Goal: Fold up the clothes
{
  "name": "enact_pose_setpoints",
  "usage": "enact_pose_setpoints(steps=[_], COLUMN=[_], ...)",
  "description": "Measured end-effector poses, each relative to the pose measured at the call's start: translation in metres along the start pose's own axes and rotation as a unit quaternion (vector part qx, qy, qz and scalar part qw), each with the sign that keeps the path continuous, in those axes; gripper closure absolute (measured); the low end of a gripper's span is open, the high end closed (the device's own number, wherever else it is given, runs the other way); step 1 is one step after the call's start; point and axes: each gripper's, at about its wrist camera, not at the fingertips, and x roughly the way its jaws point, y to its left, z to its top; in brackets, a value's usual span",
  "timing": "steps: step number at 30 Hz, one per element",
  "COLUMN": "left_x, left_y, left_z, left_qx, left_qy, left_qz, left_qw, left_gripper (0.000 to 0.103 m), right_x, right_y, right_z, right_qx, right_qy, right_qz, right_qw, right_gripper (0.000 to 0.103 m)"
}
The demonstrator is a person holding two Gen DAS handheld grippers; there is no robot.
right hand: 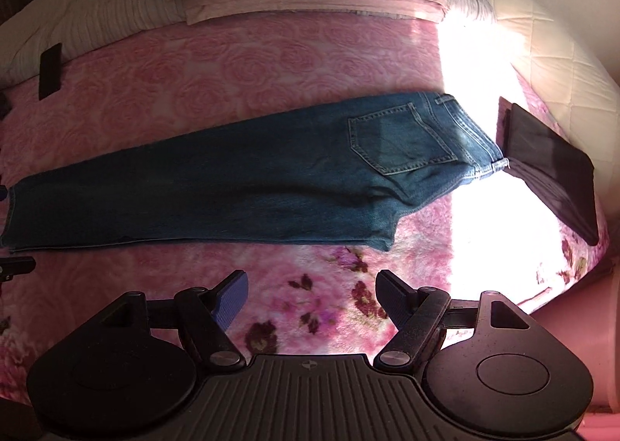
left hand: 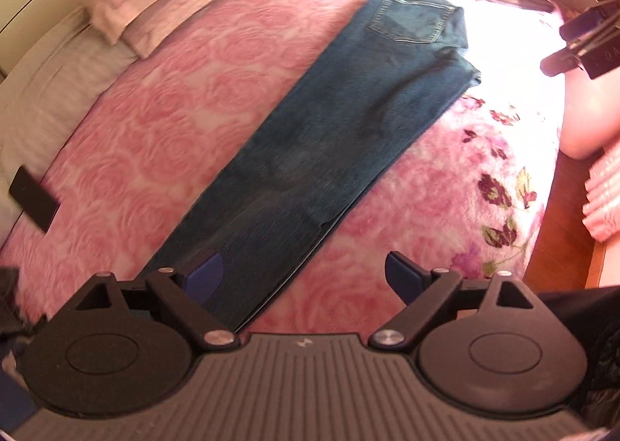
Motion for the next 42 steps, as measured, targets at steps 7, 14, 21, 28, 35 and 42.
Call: enact_pose_setpoints(steps=[7,14,21,28,35,42], left_x=[-0.018,-0.042,-0.065,-0.074,-0.066,-0.043], left_y=[0.007,-0.005,-0.013,0.003,0.046,0.1], left_z=[-0.021,-0.043,-0.08,-0.123,-0.157,-0.179], left_qx=[-0.083,-0.178,-0.237,-0.266,-0.257,-0.161], left_qy=[0.007,0.018,0.034,0.04,0.036,0.014], left_qz=[0.051,0.11,0.16,0.184,0.163,0.168], left_qw=[0.9952,0.9778,0.9576,0.9456,0.9517,0.9724], left_gripper=[0.013,0.013,0.013,0.013,0.013,0.013], right_x=[0.011,0.021,0.034,0.038,0.046,0.061], right_y=[0.015,0.016,0.031,0.077,0.154,0.273], right_z=[0.008,0.004,0.0,0.003,0.005,-0.007], right_qx=[-0.079,-0.154,-0.217,-0.282,-0.33,-0.435], right_qy=[-0.007,-0.015,-0.024,-0.039,-0.063,-0.124], right_qz=[0.036,0.081,0.122,0.15,0.152,0.173], right_qw=[0.996,0.985,0.968,0.947,0.929,0.875], right_gripper=[0.027,0.027,0.027,0.027,0.027,0.027])
